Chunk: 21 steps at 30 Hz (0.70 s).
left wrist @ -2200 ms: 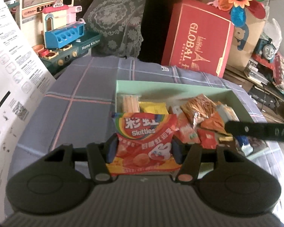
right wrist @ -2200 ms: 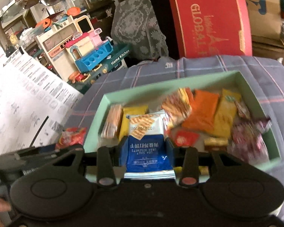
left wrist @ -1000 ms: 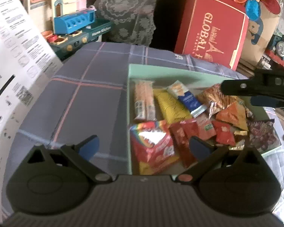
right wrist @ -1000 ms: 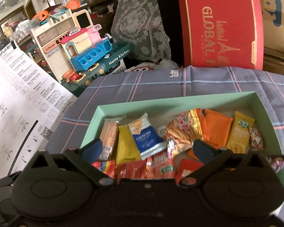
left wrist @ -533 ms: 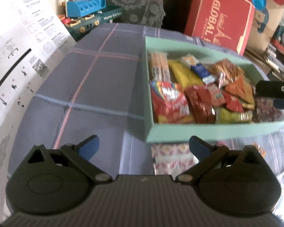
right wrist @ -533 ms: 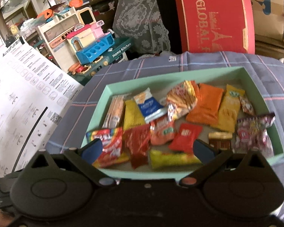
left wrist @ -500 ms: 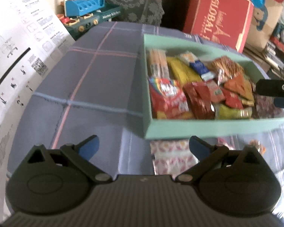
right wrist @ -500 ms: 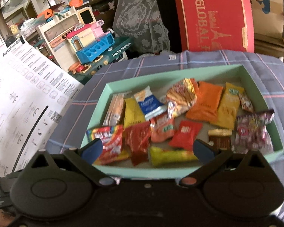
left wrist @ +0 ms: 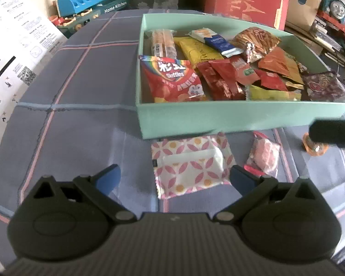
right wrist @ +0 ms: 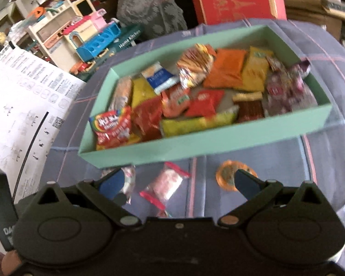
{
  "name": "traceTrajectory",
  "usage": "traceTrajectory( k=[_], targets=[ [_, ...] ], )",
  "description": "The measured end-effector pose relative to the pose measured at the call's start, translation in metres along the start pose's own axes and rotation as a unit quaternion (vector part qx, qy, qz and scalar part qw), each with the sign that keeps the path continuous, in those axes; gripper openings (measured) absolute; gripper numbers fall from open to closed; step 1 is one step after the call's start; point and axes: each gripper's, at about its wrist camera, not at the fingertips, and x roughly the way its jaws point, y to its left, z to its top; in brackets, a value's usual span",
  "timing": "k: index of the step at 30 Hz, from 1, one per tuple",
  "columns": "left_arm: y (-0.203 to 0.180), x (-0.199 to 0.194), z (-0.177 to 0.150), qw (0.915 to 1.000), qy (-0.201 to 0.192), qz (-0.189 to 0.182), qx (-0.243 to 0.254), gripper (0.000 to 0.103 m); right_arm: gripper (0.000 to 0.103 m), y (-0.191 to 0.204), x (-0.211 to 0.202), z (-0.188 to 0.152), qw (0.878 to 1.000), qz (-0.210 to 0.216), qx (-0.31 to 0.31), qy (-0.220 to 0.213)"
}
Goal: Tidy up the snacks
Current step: 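Move the left tool to the pink floral packet while the right tool approaches the pink candy, then grasp the pink floral packet with the left tool while the right tool grasps the pink candy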
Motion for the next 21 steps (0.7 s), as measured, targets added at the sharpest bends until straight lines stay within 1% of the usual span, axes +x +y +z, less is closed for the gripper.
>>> traceTrajectory(
  k=[5, 7, 9, 10, 12, 13, 15, 16, 18, 19, 20, 21],
  targets=[
    [0.004, 0.011, 0.001, 1.0000, 0.003, 0.002, -0.004, 0.103, 0.103, -0.003, 0.008, -0.003, 1.000, -0.006, 0.014, 0.015],
    [0.007, 0.010, -0.002, 1.0000, -0.005, 0.007, 0.000, 0.103, 0.097, 0.001, 0.012, -0.005, 1.000, -0.017, 0.008, 0.020],
    [0.013, 0.009, -0.004, 0.9999, -0.010, 0.008, -0.002, 0.103, 0.089, 0.004, 0.019, -0.006, 0.999, -0.026, 0.005, 0.027],
    [0.016, 0.009, -0.004, 0.9999, -0.011, 0.008, -0.004, 0.103, 0.088, 0.005, 0.022, -0.006, 0.999, -0.026, 0.004, 0.029],
    [0.024, 0.007, -0.007, 0.9998, -0.014, 0.010, -0.008, 0.103, 0.077, 0.010, 0.028, -0.007, 0.999, -0.024, 0.001, 0.031],
    [0.029, 0.006, -0.008, 0.9997, -0.016, 0.012, -0.011, 0.103, 0.075, 0.013, 0.031, -0.007, 0.999, -0.026, -0.003, 0.032],
    [0.037, 0.003, -0.011, 0.9996, -0.017, 0.015, -0.018, 0.103, 0.065, 0.020, 0.038, -0.007, 0.999, -0.025, -0.014, 0.034],
    [0.041, 0.002, -0.012, 0.9995, -0.018, 0.015, -0.021, 0.103, 0.062, 0.024, 0.042, -0.007, 0.999, -0.026, -0.020, 0.035],
    [0.047, 0.000, -0.013, 0.9993, -0.018, 0.015, -0.028, 0.103, 0.053, 0.034, 0.050, -0.008, 0.998, -0.024, -0.035, 0.039],
    [0.050, -0.001, -0.014, 0.9992, -0.018, 0.016, -0.032, 0.103, 0.051, 0.038, 0.053, -0.009, 0.998, -0.024, -0.044, 0.040],
    [0.053, -0.002, -0.015, 0.9991, -0.018, 0.018, -0.035, 0.103, 0.046, 0.044, 0.057, -0.011, 0.997, -0.025, -0.058, 0.040],
    [0.054, -0.002, -0.015, 0.9990, -0.018, 0.019, -0.037, 0.103, 0.038, 0.050, 0.059, -0.014, 0.996, -0.029, -0.077, 0.040]
  ],
)
